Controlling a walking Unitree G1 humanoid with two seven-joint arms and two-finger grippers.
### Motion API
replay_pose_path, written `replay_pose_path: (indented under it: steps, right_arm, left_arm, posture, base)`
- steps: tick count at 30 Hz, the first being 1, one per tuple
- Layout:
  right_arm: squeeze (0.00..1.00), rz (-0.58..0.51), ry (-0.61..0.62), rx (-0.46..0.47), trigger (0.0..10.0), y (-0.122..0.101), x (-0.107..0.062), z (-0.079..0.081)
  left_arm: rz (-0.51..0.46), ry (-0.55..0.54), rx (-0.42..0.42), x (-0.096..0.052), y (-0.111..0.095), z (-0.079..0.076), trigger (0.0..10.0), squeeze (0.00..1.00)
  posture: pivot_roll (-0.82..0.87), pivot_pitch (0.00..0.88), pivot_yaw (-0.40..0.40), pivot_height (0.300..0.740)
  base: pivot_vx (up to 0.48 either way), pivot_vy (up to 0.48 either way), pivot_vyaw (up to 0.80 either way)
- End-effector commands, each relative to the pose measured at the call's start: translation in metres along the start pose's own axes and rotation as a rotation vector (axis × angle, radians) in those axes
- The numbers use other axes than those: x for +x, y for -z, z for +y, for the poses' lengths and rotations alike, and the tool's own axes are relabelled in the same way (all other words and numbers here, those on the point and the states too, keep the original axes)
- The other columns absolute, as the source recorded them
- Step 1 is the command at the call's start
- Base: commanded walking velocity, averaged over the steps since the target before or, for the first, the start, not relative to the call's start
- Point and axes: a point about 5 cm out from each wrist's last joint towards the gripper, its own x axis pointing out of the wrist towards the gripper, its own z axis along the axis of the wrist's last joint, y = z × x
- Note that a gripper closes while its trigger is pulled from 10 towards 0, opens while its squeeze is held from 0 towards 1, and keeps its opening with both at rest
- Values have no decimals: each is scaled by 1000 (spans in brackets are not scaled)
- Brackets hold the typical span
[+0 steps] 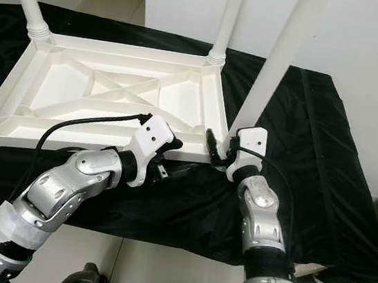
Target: Building children table
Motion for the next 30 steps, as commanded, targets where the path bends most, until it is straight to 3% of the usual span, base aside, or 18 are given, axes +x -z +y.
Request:
replay_pose_path:
  steps: [1, 9, 16, 17, 19, 20, 21, 30]
  right_arm:
    - [0, 44, -124, -11, 10000, 7, 0, -3]
    - [0, 102, -265, -13, 10000, 14, 8, -5]
    - [0, 117, -311, 20, 9922, 17, 17, -4]
    - [0, 112, -316, 31, 4863, 17, 19, -3]
    - [0, 108, -318, 37, 4863, 17, 20, -3]
    - [0, 100, -327, 39, 2118, 16, 21, -3]
    - [0, 96, -336, 42, 0, 16, 22, -2]
    - [0, 111, -344, 8, 0, 20, 21, -5]
  left_arm:
    - [5, 17, 12, 0, -1, 1, 10000, 0]
    - [0, 6, 11, -1, -3, 4, 10000, 0]
    - [0, 0, 12, -2, -3, 5, 10000, 0]
    - [1, 0, 13, -2, -4, 5, 10000, 0]
    - [1, 0, 13, -3, -4, 6, 10000, 0]
    - [1, 1, 13, -3, -4, 6, 10000, 0]
    - [1, 2, 14, -3, -4, 6, 10000, 0]
    - [1, 3, 14, -2, -5, 5, 10000, 0]
  posture:
    - [26, 0, -28, 740]
    - [38, 0, -27, 740]
    - [46, 0, -22, 740]
    - [47, 0, -17, 740]
    - [47, 0, -17, 740]
    - [47, 0, -17, 740]
    - [49, 0, -16, 740]
    - [45, 0, -22, 740]
  base:
    - [0, 0, 0]
    - [0, 0, 0]
    - [0, 0, 0]
    - [0, 0, 0]
    - [0, 0, 0]
    - [0, 0, 0]
    - [0, 0, 0]
    - [0, 0, 0]
